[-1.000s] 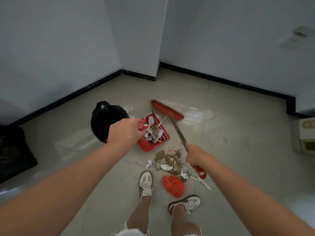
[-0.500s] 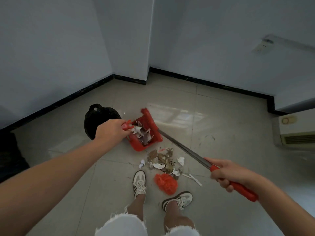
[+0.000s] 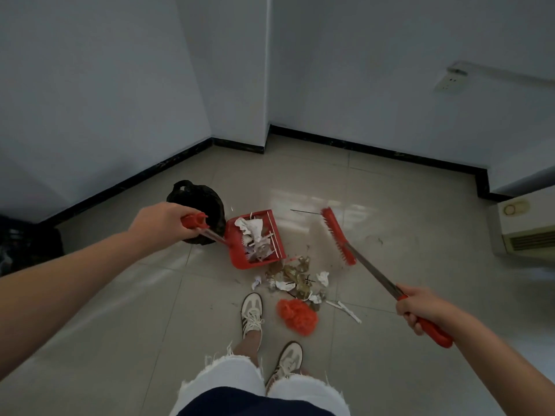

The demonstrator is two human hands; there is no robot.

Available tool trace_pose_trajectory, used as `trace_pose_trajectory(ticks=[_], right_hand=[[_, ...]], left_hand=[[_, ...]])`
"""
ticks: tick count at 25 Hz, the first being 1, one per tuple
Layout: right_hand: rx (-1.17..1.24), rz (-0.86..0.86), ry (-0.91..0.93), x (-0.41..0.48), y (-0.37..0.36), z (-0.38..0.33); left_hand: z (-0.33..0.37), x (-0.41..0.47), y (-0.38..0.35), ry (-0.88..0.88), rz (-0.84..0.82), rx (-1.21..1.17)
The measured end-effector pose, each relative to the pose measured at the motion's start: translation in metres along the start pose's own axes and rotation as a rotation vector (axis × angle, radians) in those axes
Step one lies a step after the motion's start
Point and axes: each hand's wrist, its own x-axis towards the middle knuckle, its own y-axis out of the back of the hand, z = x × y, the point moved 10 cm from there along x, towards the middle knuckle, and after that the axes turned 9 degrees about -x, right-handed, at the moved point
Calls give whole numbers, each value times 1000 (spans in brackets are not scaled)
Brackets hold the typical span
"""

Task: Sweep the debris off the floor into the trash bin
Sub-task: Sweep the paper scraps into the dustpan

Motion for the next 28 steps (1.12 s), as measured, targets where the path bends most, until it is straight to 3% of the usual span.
trace_pose_trajectory(ticks=[7,13,20,28], right_hand=[[114,-33,-129,-3,-5,130],[226,-51,-234,1,-49,183],[466,-84,-266,2,-129,157],[247,-73,-169,7,-214,66]], left_hand=[[-7,-96,-15,-1,-37,158],[-17,-130,-34,7,-103,251],[-62,-138,-47,39,-174,248],[-64,-112,-99,-73,-248,214]])
